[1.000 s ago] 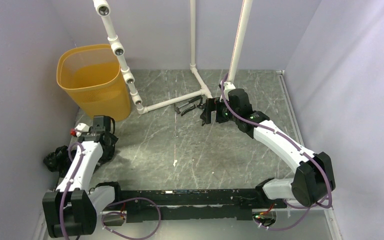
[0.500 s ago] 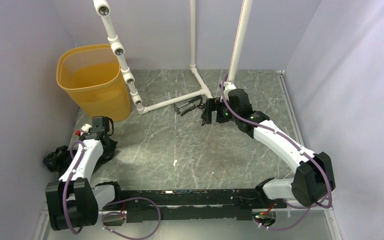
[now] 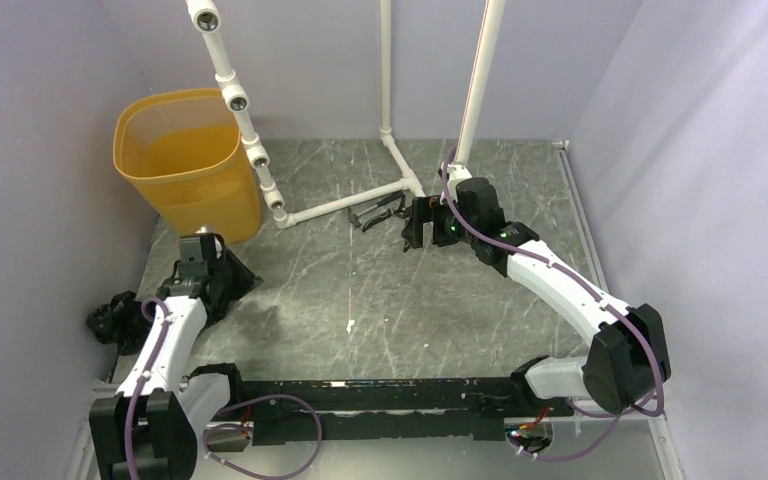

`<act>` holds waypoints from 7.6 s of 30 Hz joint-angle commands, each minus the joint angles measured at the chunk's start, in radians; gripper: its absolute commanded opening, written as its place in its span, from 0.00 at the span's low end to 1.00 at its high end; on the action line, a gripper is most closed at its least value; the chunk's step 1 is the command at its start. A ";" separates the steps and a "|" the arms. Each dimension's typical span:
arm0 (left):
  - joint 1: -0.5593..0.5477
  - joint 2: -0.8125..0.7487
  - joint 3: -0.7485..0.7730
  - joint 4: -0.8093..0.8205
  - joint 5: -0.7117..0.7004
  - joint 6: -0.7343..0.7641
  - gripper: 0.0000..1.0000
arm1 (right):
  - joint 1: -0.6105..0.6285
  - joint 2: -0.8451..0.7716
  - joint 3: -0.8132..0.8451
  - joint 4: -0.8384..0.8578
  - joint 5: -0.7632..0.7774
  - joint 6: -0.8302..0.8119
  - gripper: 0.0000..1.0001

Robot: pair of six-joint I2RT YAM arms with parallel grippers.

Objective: Put the trash bags into the trash bin

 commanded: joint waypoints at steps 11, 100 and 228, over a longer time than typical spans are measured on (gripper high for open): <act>-0.005 0.030 0.224 -0.353 -0.705 -0.126 0.93 | 0.003 0.014 0.059 0.005 -0.028 0.012 1.00; -0.492 -0.092 0.052 -0.141 -0.361 -0.161 0.93 | 0.329 0.575 0.370 -0.111 -0.318 -0.260 0.99; -0.447 -0.221 0.106 0.187 0.007 0.232 0.93 | 0.151 -0.050 -0.187 0.567 -0.449 -0.173 0.04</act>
